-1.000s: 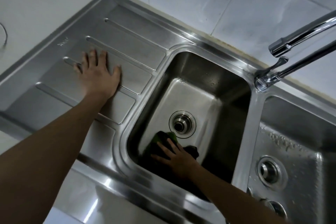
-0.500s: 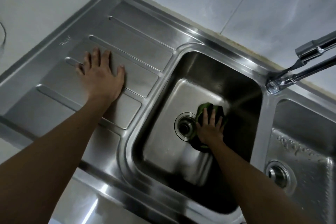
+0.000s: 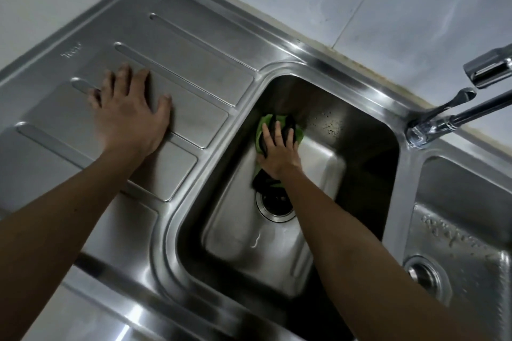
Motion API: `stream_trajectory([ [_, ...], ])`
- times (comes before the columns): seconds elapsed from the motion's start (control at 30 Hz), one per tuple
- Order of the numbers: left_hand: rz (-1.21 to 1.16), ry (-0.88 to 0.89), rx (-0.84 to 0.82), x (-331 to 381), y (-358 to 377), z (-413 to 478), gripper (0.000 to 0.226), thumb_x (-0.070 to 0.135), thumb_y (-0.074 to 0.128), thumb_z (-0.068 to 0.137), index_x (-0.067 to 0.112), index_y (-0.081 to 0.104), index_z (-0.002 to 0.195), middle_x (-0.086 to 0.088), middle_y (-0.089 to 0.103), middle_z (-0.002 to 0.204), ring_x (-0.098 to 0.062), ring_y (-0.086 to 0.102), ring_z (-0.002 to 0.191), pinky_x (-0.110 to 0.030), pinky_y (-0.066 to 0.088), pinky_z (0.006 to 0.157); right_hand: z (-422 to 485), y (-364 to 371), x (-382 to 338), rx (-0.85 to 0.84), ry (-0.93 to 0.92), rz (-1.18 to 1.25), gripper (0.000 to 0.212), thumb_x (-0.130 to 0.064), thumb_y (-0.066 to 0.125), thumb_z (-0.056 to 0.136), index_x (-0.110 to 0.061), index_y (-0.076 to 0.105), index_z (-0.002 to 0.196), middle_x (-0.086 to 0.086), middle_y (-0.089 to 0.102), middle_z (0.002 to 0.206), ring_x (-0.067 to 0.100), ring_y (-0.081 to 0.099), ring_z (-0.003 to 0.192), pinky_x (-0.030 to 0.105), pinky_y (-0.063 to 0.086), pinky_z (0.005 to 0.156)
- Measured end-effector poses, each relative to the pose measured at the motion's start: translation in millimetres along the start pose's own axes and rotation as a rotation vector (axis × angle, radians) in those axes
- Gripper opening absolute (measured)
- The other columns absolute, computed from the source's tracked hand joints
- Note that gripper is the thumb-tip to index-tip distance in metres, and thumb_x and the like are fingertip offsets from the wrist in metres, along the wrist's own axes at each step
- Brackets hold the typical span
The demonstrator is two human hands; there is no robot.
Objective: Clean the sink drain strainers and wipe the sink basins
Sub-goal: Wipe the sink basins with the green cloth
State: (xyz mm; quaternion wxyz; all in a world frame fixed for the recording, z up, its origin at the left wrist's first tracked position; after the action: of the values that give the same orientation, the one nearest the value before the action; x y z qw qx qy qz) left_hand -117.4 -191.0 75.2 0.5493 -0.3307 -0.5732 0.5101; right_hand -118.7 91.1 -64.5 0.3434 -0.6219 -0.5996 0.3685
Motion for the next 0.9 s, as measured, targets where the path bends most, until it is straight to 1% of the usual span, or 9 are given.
stream_trajectory([
  [0.1, -0.003, 0.004, -0.002, -1, -3, -1, 0.063, 0.054, 0.031, 0.090, 0.021, 0.034, 0.144, -0.010, 0.027, 0.155, -0.030, 0.019, 0.144, -0.050, 0.011, 0.116, -10, -2, 34, -0.025, -0.004, -0.047, 0.077, -0.043, 0.039, 0.097, -0.035, -0.014, 0.151, -0.003, -0.020, 0.160, 0.032, -0.014, 0.148, 0.046, 0.002, 0.121],
  [0.27, -0.027, -0.004, -0.015, 1, -3, -2, 0.060, 0.051, 0.035, 0.092, 0.021, 0.034, 0.144, -0.009, 0.027, 0.155, -0.029, 0.018, 0.145, -0.050, 0.011, 0.117, -67, 19, 89, -0.159, 0.335, 0.033, 0.081, -0.026, 0.043, 0.097, -0.024, -0.017, 0.152, 0.007, -0.026, 0.158, 0.042, -0.011, 0.146, 0.052, 0.010, 0.119],
  [0.33, -0.035, -0.023, -0.008, 1, -4, -1, 0.058, 0.048, 0.038, 0.092, 0.020, 0.037, 0.142, -0.009, 0.028, 0.155, -0.030, 0.019, 0.144, -0.050, 0.011, 0.117, -96, 33, 81, -0.241, 0.340, 0.018, 0.085, -0.022, 0.044, 0.096, -0.020, -0.021, 0.150, 0.011, -0.029, 0.157, 0.044, -0.012, 0.145, 0.053, 0.013, 0.118],
  [0.43, -0.025, -0.023, -0.022, 0, -5, -4, 0.059, 0.048, 0.038, 0.091, 0.020, 0.036, 0.142, -0.010, 0.028, 0.154, -0.031, 0.020, 0.144, -0.050, 0.012, 0.117, -142, 57, 47, -0.375, 0.247, -0.022, 0.096, -0.024, 0.052, 0.093, -0.019, -0.027, 0.148, 0.014, -0.036, 0.152, 0.048, -0.016, 0.143, 0.057, 0.012, 0.115],
  [0.53, -0.021, -0.024, -0.043, 2, -6, -5, 0.059, 0.047, 0.037, 0.092, 0.019, 0.035, 0.143, -0.010, 0.026, 0.155, -0.031, 0.018, 0.144, -0.050, 0.011, 0.118, -180, 79, 20, -0.487, 0.040, -0.158, 0.100, -0.017, 0.055, 0.090, -0.022, -0.027, 0.147, 0.015, -0.038, 0.150, 0.051, -0.021, 0.140, 0.061, 0.005, 0.114],
  [0.67, -0.018, -0.040, -0.048, 4, -7, -5, 0.059, 0.047, 0.036, 0.093, 0.019, 0.033, 0.144, -0.010, 0.024, 0.156, -0.030, 0.016, 0.145, -0.049, 0.010, 0.118, -195, 93, -3, -0.466, -0.426, -0.386, 0.074, -0.016, 0.035, 0.100, -0.026, -0.019, 0.150, 0.016, -0.029, 0.155, 0.055, -0.019, 0.138, 0.063, 0.005, 0.114],
  [0.73, -0.022, -0.042, -0.037, 5, -7, -4, 0.058, 0.046, 0.037, 0.093, 0.018, 0.034, 0.143, -0.010, 0.025, 0.156, -0.031, 0.017, 0.145, -0.049, 0.010, 0.118, -192, 94, -20, -0.458, -0.630, -0.471, 0.068, -0.016, 0.031, 0.102, -0.029, -0.014, 0.151, 0.011, -0.025, 0.158, 0.050, -0.018, 0.141, 0.062, 0.003, 0.115],
  [0.8, -0.034, -0.047, -0.025, 7, -7, -4, 0.057, 0.044, 0.039, 0.092, 0.017, 0.036, 0.142, -0.011, 0.026, 0.155, -0.032, 0.018, 0.144, -0.050, 0.011, 0.117, -177, 89, -42, -0.413, -0.684, -0.469, 0.070, -0.017, 0.035, 0.101, -0.033, -0.010, 0.152, 0.005, -0.022, 0.159, 0.043, -0.019, 0.144, 0.057, 0.000, 0.116],
  [0.9, -0.032, -0.049, -0.005, 7, -6, -3, 0.055, 0.043, 0.040, 0.092, 0.017, 0.037, 0.141, -0.011, 0.028, 0.155, -0.032, 0.019, 0.144, -0.050, 0.013, 0.116, -139, 76, -62, -0.284, -0.572, -0.360, 0.072, -0.024, 0.038, 0.099, -0.033, -0.009, 0.152, 0.003, -0.020, 0.160, 0.039, -0.018, 0.145, 0.055, -0.001, 0.117],
])
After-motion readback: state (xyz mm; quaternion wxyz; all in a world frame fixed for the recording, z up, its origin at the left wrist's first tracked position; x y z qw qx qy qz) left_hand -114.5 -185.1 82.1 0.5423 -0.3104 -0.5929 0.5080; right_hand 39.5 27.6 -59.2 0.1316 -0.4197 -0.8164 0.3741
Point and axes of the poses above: each hand's wrist, its own z-axis towards the middle knuckle, its own y-axis out of the palm, x = y × z, the point moved 4 cm from there along z, towards the middle knuckle
